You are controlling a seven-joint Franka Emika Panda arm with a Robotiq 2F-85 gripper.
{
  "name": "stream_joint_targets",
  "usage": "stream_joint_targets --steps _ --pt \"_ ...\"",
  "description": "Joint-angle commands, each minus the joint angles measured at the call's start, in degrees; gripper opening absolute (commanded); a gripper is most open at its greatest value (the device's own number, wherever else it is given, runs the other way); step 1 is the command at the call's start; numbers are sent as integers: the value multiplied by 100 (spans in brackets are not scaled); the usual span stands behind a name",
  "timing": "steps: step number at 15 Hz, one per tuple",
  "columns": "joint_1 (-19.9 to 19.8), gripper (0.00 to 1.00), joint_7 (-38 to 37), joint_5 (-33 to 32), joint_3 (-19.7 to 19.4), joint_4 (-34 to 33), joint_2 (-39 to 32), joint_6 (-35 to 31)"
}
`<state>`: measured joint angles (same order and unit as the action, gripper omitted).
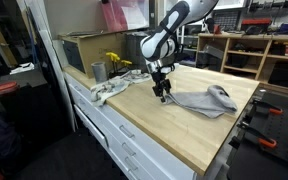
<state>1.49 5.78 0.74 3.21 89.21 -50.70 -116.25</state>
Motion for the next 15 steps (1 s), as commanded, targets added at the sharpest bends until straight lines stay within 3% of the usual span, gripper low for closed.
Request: stream_joint_targets --steps 1,7,15 --pt "-40 42 226 -207 -71 -17 148 668" --pt "63 1 -184 -443 -202 -202 373 1117" --pt "432 2 -1575 -846 -635 -1295 804 672"
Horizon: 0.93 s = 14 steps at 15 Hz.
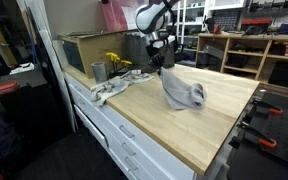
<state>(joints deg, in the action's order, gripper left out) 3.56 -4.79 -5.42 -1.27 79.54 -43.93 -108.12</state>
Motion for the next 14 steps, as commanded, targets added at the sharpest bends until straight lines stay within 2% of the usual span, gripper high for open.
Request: stream_joint_targets --steps 1,2,3,5,8,11,12,14 --pt "310 2 -683 -342 -220 -444 136 -251" --pt "382 34 -777 -455 -248 -583 125 -287" --pt "445 36 -818 -554 -252 -669 118 -287" --pt "541 48 -1030 -675 -287 -739 139 -349" --pt "627 71 -1595 -819 -444 -609 269 -537" --pt "537 94 -2248 -694 -637 -275 422 -356" --pt "490 99 -2401 -642 -686 -160 441 -292" --pt "318 100 -2556 -370 -667 118 452 -164"
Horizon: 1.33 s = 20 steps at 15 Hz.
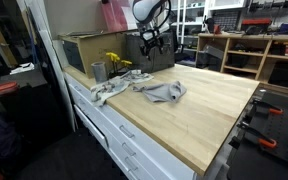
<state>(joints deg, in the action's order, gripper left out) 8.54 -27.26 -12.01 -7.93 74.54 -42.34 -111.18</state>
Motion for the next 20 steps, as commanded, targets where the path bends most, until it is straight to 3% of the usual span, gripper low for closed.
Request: stream_joint_targets --steps 1,6,12,13,15,20 --pt "-282 100 -309 473 50 732 275 131" --pt "-588 100 -199 1386 248 1198 55 72" --pt "-582 100 -187 1760 247 1576 -178 146" --pt "-584 75 -185 1788 244 1649 -179 142" --pt "-584 66 -186 1831 230 1814 -182 113" --pt "-614 27 -181 1913 204 2084 -112 61"
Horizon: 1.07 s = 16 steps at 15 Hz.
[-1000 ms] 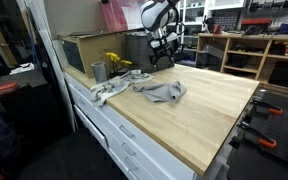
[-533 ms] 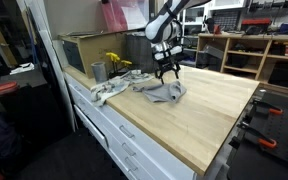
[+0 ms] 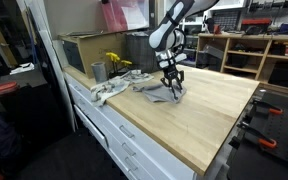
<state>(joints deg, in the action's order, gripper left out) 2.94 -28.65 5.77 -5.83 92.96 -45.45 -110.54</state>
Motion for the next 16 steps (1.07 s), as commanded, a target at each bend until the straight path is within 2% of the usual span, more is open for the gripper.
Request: stream_joint_targets --steps 1,4,13,14,15,16 --pt "-54 20 -50 129 -17 287 248 15" --pt "16 0 -246 73 -107 597 496 96" --pt "174 1 -2110 808 -40 1998 1255 841" --pt "162 28 -2231 889 -36 2085 1305 861" --pt "156 29 -2326 937 -37 2156 1345 868" --pt "147 34 -2391 968 -35 2210 1381 846"
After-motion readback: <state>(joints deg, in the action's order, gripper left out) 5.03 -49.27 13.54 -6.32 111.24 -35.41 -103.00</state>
